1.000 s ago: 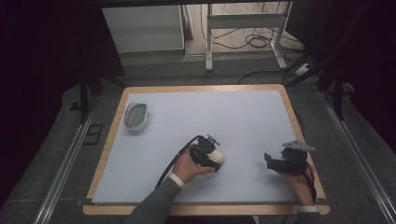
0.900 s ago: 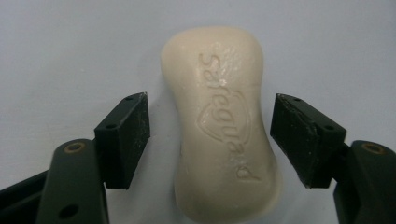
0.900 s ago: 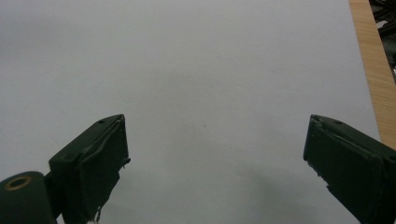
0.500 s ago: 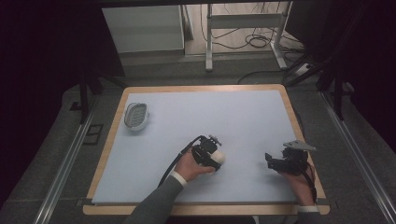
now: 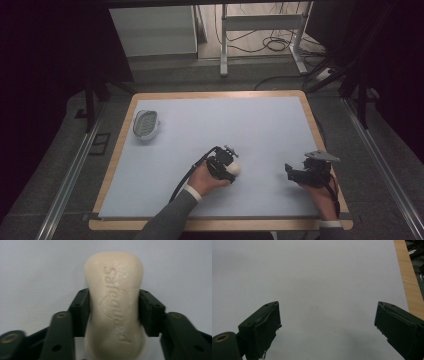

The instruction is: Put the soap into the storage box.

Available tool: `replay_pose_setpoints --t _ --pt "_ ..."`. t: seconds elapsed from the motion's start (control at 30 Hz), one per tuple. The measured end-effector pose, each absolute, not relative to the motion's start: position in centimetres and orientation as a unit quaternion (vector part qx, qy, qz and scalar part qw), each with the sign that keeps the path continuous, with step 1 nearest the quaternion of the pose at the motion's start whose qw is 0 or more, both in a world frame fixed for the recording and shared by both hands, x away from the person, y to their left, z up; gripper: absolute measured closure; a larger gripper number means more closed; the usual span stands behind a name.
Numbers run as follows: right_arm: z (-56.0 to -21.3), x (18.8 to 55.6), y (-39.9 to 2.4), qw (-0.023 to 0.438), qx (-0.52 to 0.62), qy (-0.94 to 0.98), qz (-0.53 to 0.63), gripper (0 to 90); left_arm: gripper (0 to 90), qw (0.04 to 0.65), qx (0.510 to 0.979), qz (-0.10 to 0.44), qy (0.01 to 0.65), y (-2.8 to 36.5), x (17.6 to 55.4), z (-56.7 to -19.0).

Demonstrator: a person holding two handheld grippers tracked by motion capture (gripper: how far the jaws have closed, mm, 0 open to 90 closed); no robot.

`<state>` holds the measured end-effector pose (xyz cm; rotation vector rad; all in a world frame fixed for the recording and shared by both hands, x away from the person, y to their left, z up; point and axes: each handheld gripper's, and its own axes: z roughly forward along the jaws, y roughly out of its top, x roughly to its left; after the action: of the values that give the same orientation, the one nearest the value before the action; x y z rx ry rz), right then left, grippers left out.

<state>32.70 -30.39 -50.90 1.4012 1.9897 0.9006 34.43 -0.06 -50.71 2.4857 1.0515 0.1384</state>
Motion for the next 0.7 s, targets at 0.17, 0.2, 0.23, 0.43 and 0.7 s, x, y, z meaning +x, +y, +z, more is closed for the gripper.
replay_pose_setpoints --t 0.17,0.2,0.23,0.43,0.7 --pt "-50.9 32.7 -30.4 0.270 0.520 0.738 0.334 6.4 49.3 0.218 0.901 0.050 0.372 0.1 34.4 -50.7" --pt "-50.9 32.7 -30.4 0.270 0.520 0.738 0.334 6.4 49.3 0.219 0.901 0.048 0.370 0.2 34.4 -50.7" --pt "-50.9 32.7 -30.4 0.272 0.521 0.737 0.334 6.4 49.4 0.221 0.902 0.044 0.368 0.3 34.5 -50.7" --pt "-50.8 32.7 -30.5 0.273 0.524 0.734 0.334 6.4 49.5 0.225 0.905 0.029 0.361 0.9 34.7 -50.6" --pt "-50.8 32.7 -30.7 0.273 0.524 0.734 0.334 6.4 49.5 0.245 0.897 0.021 0.367 2.6 34.9 -49.8"
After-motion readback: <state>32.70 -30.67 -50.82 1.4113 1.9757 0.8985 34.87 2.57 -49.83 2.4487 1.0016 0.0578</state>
